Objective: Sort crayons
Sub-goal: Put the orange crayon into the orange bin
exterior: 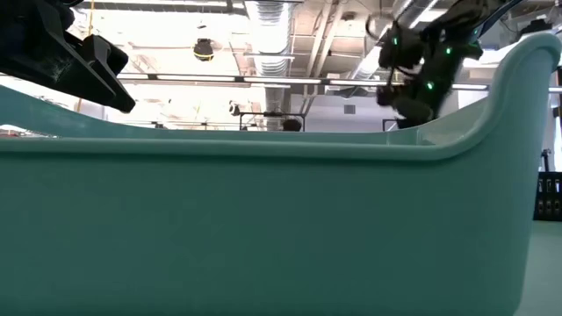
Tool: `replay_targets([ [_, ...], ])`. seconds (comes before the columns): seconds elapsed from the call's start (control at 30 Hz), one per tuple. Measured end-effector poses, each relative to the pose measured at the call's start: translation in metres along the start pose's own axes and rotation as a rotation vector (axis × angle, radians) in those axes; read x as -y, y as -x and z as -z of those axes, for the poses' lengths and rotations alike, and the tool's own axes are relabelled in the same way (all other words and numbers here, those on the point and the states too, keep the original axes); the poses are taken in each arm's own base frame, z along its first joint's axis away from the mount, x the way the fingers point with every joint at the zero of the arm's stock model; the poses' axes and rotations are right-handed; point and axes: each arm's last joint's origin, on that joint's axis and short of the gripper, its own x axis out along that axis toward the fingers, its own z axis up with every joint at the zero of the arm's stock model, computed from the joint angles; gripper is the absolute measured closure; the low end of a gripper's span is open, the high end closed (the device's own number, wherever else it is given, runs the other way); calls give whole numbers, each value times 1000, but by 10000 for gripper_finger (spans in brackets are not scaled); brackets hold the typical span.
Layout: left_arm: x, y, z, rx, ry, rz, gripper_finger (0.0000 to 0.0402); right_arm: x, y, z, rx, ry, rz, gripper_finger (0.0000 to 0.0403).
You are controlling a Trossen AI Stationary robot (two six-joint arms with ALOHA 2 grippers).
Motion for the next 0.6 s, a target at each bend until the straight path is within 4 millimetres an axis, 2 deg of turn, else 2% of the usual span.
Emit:
replay_targets([
  [0.13, 0, 0, 0, 0, 15, 0, 287, -39, 7, -14, 197, 99, -136, 403],
  [0.3, 0, 0, 0, 0, 26, 0, 287, -79, 25, -29, 481, 181, -274, 403],
  [0.43, 0, 0, 0, 0, 31, 0, 287, -100, 40, -37, 654, 214, -353, 403],
  [0.6, 0, 0, 0, 0, 38, 0, 287, -110, 50, -41, 767, 218, -404, 403],
])
